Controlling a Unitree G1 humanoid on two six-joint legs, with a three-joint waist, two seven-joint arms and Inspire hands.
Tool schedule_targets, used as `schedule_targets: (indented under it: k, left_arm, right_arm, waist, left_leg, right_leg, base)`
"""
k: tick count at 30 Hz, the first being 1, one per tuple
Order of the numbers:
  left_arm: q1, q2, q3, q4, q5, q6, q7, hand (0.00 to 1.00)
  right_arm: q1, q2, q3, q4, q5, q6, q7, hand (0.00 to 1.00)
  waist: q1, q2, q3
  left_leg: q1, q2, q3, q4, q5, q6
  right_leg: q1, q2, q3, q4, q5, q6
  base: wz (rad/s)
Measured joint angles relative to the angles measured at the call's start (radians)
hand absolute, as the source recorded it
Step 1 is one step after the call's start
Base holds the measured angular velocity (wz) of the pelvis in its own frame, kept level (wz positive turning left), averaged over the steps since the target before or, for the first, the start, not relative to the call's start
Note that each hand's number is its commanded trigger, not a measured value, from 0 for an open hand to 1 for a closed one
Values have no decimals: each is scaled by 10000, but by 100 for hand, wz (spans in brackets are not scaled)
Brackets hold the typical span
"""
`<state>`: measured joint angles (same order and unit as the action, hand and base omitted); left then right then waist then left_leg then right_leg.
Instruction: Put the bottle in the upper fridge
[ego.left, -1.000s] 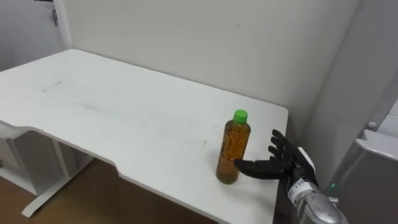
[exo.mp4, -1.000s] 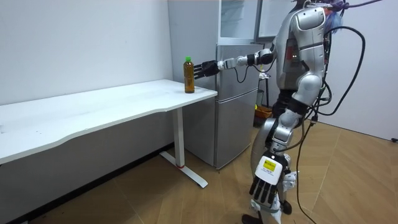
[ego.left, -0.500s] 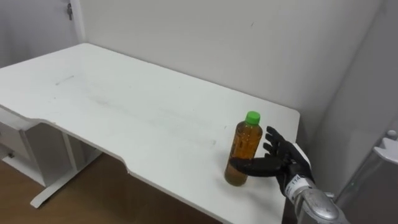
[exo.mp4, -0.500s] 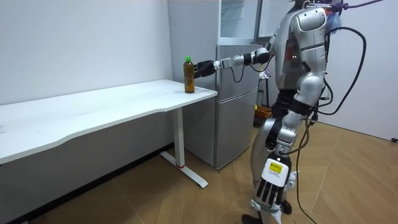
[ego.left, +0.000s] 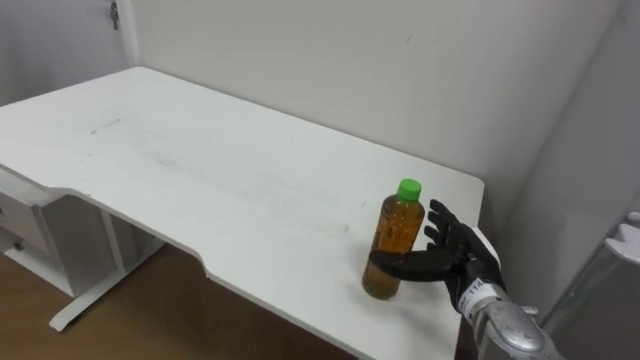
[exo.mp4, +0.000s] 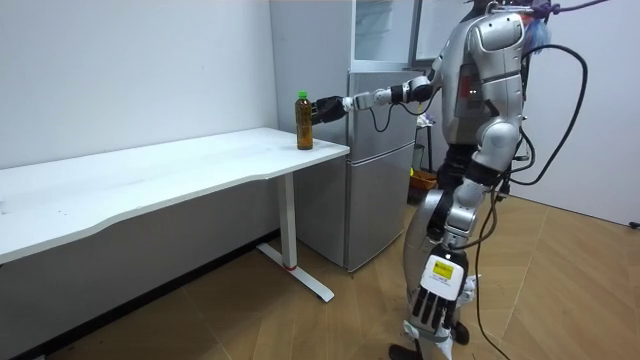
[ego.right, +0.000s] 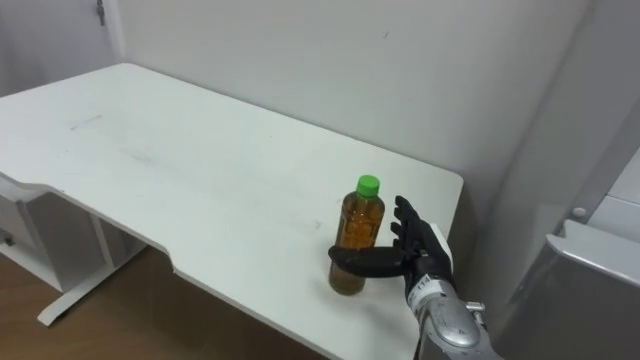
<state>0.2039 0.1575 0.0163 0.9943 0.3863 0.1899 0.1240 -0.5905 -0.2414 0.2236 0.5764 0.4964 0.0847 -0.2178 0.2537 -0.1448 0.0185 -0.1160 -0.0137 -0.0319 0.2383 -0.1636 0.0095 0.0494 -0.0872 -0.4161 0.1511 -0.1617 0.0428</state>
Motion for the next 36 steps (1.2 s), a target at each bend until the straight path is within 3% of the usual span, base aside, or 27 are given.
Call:
schedule_targets:
  k: [8, 12, 18, 29, 36]
  left_arm:
    - [0, -1, -4, 77, -14, -11, 1, 0]
    - [-19, -4, -16, 75, -12, -28, -28, 0]
    - [-184, 17, -46, 92, -40, -33, 40, 0]
    - [-390, 149, -520, 93, -439, -393, 403, 0]
    - [-598, 143, -783, 186, -445, -387, 412, 0]
  right_arm:
    - [0, 0, 0, 0, 35, -4, -4, 0]
    - [0, 0, -8, 67, 94, -127, -2, 0]
    - [-31, 1, -70, 806, 116, -262, -231, 0]
    - [-1197, -3, -33, 1795, 460, -420, -624, 0]
    - [-1366, -2, -35, 2094, 455, -433, -614, 0]
  waist:
    - [-1, 27, 19]
    - [6, 129, 87]
    - [38, 166, 105]
    - [41, 171, 112]
    - [38, 169, 239]
  left_leg:
    - [-41, -1, -3, 15, 0, 0]
    - [-143, -3, -28, 36, -1, -1]
    - [-699, -7, -82, 217, 57, -2]
    - [-985, -16, -91, 208, 115, -5]
    - [-1048, -6, -92, 192, 142, -14]
  right_leg:
    - [6, -2, -18, 1, 0, 0]
    - [-63, -1, -43, 2, 0, 0]
    - [-581, 1, -89, 27, 18, -29]
    - [-890, -12, -95, 27, 31, -51]
    - [-938, -5, -96, 32, 31, -51]
  base:
    - [0]
    - [0]
    - [1]
    - [1]
    - [0]
